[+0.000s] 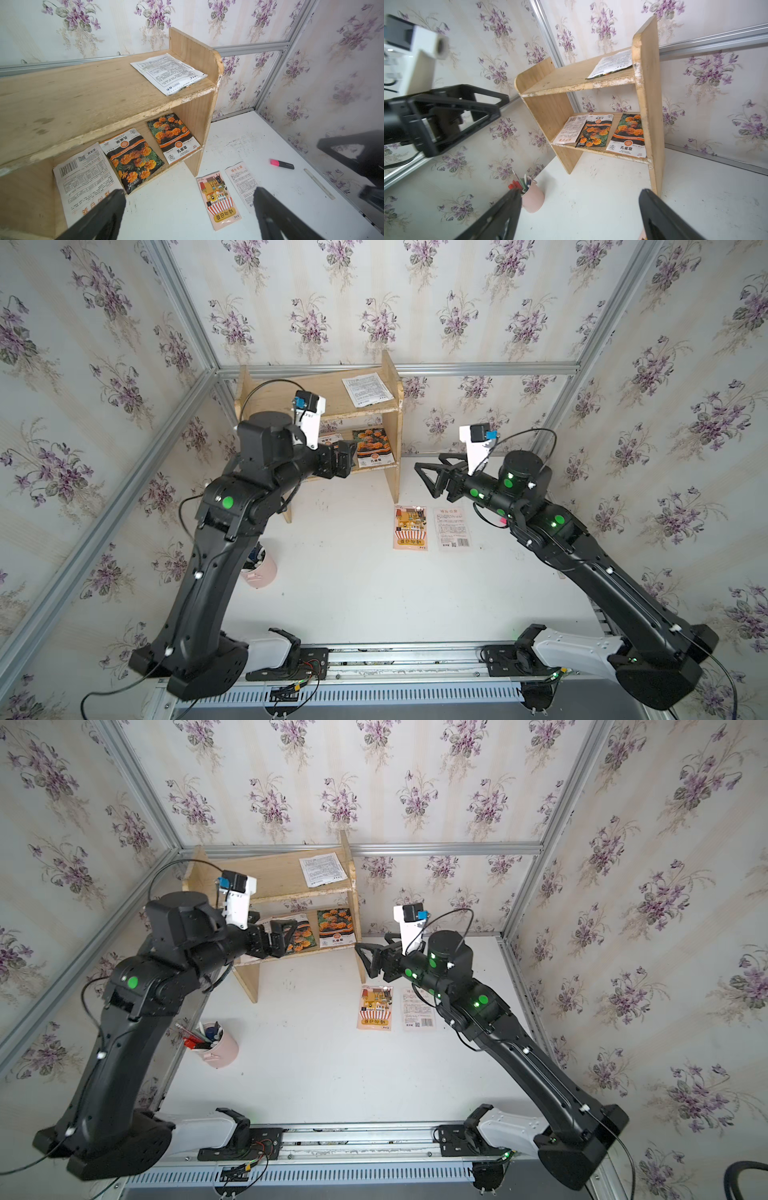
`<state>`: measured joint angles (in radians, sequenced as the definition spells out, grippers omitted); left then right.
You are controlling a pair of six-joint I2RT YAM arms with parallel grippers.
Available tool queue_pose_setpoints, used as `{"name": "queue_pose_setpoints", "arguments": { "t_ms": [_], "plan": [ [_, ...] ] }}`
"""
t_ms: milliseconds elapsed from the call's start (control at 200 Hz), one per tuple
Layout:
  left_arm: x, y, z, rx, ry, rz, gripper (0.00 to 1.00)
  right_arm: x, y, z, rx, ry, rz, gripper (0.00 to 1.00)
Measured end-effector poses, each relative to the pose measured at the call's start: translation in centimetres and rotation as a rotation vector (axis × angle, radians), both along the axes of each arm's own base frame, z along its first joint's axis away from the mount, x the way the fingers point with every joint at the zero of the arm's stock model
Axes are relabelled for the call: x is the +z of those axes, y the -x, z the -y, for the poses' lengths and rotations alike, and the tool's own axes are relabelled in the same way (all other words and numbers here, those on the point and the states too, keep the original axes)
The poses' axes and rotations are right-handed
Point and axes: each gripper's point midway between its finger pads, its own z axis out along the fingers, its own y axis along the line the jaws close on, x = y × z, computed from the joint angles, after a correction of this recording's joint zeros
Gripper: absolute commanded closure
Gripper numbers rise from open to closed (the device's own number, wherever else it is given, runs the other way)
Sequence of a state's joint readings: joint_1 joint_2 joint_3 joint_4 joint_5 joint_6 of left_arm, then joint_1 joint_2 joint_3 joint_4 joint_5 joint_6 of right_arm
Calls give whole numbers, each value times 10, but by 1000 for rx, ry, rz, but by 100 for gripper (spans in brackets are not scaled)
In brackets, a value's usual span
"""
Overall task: Take the seed bag off the shelf
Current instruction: Adjust the seed packet on the shelf.
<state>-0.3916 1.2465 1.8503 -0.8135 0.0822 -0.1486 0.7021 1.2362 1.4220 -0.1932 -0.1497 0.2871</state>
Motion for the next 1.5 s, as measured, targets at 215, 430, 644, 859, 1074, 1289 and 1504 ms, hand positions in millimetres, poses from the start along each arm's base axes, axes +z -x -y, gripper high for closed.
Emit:
{"name": "queue_pose_setpoints", "arguments": {
  "t_ms": [215, 430, 644, 859, 1074, 1289, 1504],
  "plan": [
    [-45, 54, -20, -8, -13, -53, 0, 12, -26, -45, 4, 54, 35, 10],
    [-82, 91, -33, -13, 3, -86, 0, 41, -54, -71, -4, 61, 99, 20],
    [-116, 109, -38, -11, 21, -151, 0, 60, -84, -97, -24, 74, 160, 35],
    [-130, 118, -38, -23, 41, -182, 0, 52, -112, -114, -61, 114, 184, 51],
    [-150, 123, -37, -30, 42, -222, 0, 43, -132, -126, -91, 134, 219, 57],
    [-151, 122, -37, -29, 43, -223, 0, 51, -138, -128, -108, 117, 250, 63],
    [-150, 122, -36, -26, 56, -231, 0, 46, -151, -124, -166, 149, 277, 71]
  ]
}}
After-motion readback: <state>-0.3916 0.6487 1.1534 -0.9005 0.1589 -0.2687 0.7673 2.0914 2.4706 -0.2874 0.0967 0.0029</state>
